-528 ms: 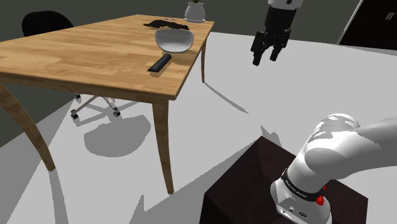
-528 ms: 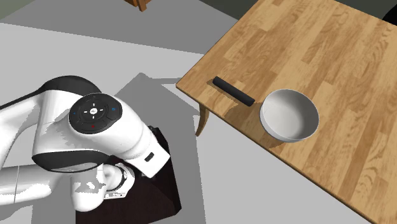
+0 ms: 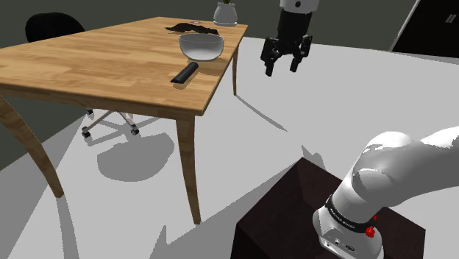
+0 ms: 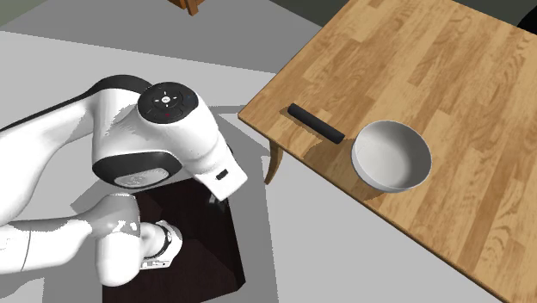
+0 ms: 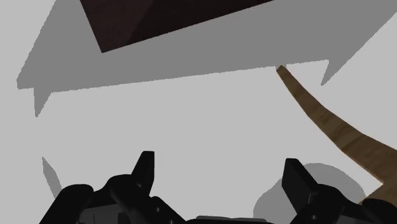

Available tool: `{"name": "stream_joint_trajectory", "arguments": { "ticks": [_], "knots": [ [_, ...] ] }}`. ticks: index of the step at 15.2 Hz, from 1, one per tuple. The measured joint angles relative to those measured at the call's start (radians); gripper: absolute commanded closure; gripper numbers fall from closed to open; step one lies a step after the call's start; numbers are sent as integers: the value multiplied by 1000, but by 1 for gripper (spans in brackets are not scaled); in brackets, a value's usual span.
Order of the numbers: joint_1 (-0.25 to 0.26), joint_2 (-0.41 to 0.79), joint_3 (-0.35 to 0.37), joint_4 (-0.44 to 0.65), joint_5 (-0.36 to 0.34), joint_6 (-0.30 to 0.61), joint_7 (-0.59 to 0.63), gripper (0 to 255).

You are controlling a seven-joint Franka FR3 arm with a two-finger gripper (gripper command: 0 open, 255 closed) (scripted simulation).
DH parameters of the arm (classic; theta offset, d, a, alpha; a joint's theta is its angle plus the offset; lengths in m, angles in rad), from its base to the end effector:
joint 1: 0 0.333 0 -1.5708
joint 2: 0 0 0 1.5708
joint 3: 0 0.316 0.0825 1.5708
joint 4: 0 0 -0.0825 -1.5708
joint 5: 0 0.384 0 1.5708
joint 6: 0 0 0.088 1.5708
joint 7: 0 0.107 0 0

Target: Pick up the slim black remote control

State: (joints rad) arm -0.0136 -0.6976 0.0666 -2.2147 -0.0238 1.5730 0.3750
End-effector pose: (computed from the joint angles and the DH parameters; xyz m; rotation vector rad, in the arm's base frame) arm 0.3328 0.0226 0.6288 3.0423 -0.5174 0.1039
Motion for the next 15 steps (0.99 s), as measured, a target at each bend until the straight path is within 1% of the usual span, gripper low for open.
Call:
{"name": "stream_joint_trajectory", "arguments": {
  "ticks": [3, 7, 8, 11, 15],
  "knots": [
    [-11, 93, 70, 58, 17, 43, 122, 0],
    [-34, 223, 141, 150, 9, 91, 267, 0],
    [-38, 261, 165, 189, 5, 91, 311, 0],
    [-53, 372, 219, 274, -22, 118, 429, 0],
    [-65, 526, 277, 425, -82, 111, 582, 0]
  ]
}}
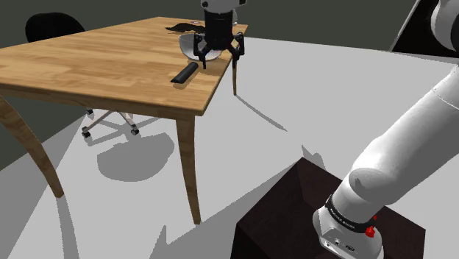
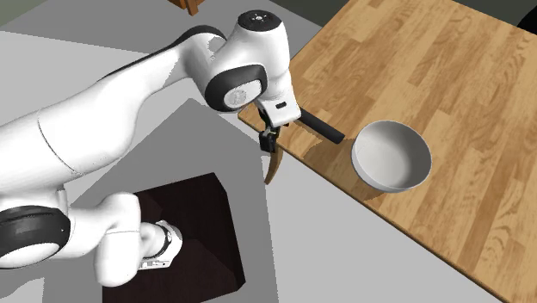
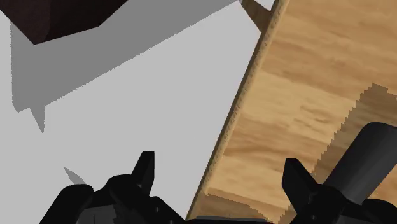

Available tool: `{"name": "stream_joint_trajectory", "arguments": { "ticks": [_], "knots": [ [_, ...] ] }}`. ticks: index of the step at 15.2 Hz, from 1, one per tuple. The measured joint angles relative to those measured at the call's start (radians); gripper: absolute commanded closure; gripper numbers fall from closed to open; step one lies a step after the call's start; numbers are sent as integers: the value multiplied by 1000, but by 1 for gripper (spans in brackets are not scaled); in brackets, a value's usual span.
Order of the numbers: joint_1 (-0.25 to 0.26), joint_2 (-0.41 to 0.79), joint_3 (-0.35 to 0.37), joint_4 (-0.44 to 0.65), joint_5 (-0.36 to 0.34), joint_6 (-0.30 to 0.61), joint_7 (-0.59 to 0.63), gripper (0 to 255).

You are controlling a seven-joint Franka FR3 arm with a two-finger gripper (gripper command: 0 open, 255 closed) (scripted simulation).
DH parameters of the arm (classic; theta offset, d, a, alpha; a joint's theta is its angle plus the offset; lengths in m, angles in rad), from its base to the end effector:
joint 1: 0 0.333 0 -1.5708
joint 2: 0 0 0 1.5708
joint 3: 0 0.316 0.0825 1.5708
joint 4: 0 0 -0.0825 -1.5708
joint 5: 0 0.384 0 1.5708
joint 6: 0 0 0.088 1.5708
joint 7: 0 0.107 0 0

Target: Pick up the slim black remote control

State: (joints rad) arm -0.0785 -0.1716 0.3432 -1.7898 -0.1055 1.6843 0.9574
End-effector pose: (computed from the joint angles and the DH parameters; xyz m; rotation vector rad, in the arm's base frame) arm 0.4937 0.1378 0.6173 2.8559 -1.0210 0.2112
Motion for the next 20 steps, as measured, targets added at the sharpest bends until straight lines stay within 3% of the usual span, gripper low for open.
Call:
{"name": "stream_joint_trajectory", "arguments": {
  "ticks": [5, 10, 12, 18, 19, 20],
  "knots": [
    [20, 246, 49, 260, -117, -43, 189, 0],
    [97, 503, 51, 597, -242, -157, 333, 0],
    [108, 538, 45, 628, -257, -156, 351, 0],
    [90, 514, 44, 514, -250, -68, 374, 0],
    [90, 515, 44, 510, -250, -63, 375, 255],
    [90, 515, 44, 510, -250, -58, 375, 255]
  ]
}}
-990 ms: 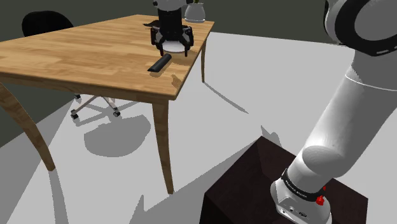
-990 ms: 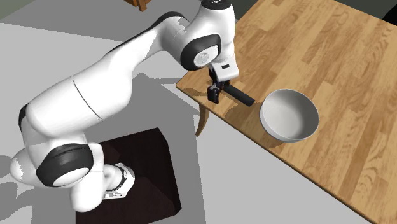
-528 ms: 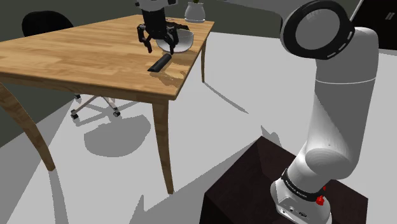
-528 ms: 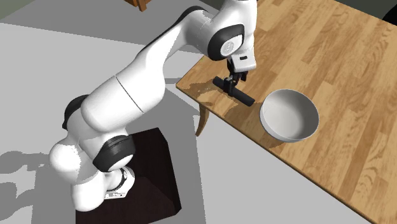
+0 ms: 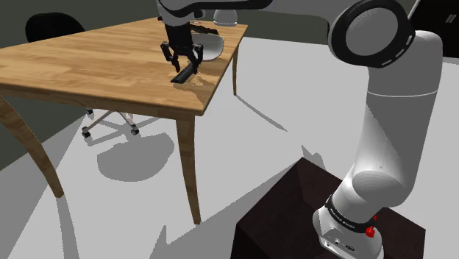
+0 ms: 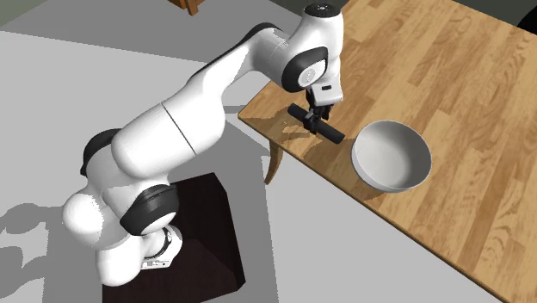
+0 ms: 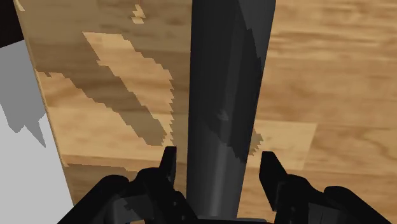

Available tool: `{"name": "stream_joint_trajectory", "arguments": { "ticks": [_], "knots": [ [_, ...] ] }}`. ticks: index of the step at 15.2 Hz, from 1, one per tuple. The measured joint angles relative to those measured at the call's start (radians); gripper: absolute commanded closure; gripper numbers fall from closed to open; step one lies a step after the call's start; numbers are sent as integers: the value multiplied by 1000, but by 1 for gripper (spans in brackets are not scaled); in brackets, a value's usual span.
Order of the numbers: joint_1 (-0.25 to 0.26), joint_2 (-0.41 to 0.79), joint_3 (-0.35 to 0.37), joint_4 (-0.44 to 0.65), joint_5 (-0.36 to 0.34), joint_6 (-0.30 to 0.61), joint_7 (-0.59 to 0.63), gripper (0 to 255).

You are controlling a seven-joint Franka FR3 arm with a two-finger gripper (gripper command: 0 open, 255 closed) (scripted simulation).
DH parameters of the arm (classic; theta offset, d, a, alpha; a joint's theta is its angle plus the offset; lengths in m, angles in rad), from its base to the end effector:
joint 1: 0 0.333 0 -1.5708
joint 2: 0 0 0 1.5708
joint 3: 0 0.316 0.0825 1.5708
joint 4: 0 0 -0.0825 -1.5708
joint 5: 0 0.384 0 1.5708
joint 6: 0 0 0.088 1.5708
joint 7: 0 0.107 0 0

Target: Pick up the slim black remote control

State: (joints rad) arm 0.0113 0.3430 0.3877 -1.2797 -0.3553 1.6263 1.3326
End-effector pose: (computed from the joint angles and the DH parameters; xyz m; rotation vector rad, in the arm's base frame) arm 0.6331 0.1800 0.5741 2.6740 -1.3600 0.2862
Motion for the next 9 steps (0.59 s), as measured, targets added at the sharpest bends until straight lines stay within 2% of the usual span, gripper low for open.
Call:
{"name": "stream_joint_trajectory", "arguments": {
  "ticks": [9],
  "knots": [
    [1, -6, 1, -4, 0, 4, 4, 255]
  ]
}}
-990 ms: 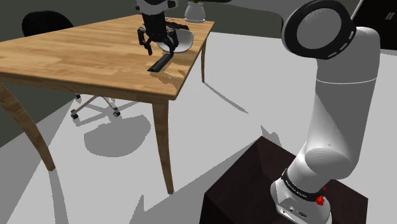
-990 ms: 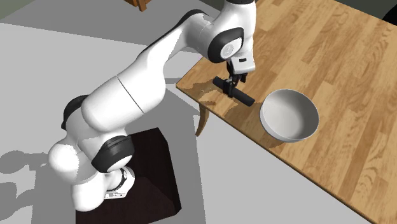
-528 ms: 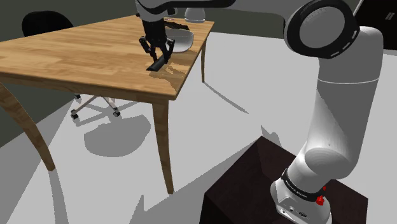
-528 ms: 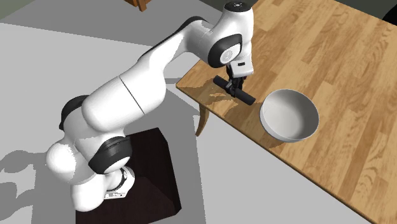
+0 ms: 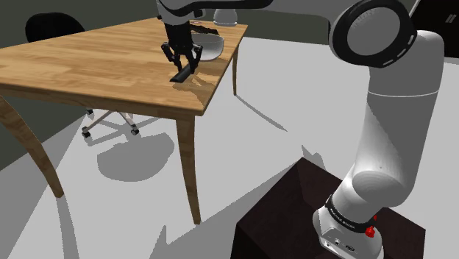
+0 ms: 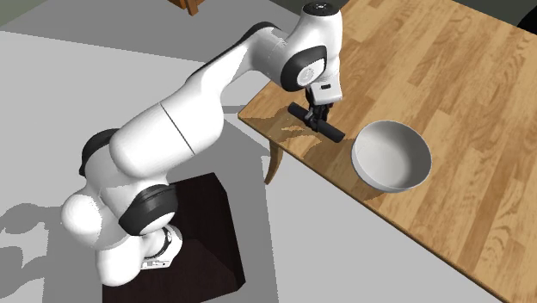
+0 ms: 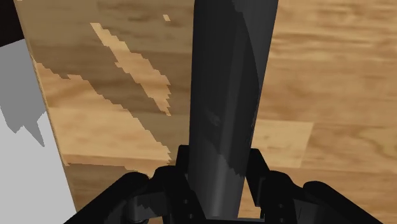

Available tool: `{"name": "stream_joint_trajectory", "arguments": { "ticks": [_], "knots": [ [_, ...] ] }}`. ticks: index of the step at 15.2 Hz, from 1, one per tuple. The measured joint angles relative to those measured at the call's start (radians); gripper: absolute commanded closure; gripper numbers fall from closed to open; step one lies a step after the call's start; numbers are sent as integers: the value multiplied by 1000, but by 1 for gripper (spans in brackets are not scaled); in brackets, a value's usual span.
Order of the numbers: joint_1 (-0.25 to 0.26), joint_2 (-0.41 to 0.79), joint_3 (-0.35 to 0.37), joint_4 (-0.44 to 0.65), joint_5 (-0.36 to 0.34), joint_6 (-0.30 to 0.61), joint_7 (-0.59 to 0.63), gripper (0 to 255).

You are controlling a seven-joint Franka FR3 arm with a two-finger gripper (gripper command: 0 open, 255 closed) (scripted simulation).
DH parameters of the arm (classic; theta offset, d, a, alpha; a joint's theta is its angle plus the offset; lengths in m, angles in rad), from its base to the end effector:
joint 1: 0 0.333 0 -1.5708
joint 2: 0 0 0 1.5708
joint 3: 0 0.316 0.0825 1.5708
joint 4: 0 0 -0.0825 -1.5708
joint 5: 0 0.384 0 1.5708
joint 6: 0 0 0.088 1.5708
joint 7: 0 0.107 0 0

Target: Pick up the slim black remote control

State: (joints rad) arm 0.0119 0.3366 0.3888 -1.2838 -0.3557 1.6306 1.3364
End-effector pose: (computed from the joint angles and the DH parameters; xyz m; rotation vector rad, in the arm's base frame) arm 0.6314 0.1813 0.5766 2.6756 -1.3631 0.2960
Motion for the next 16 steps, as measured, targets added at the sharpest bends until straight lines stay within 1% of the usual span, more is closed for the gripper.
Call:
{"name": "stream_joint_trajectory", "arguments": {
  "ticks": [2, 9, 15, 16],
  "knots": [
    [3, 9, -1, 21, -1, -20, -5, 255],
    [28, 47, -1, 166, -15, -129, -26, 255],
    [69, 117, -7, 361, -44, -252, -52, 255],
    [75, 123, -8, 380, -48, -265, -54, 255]
  ]
}}
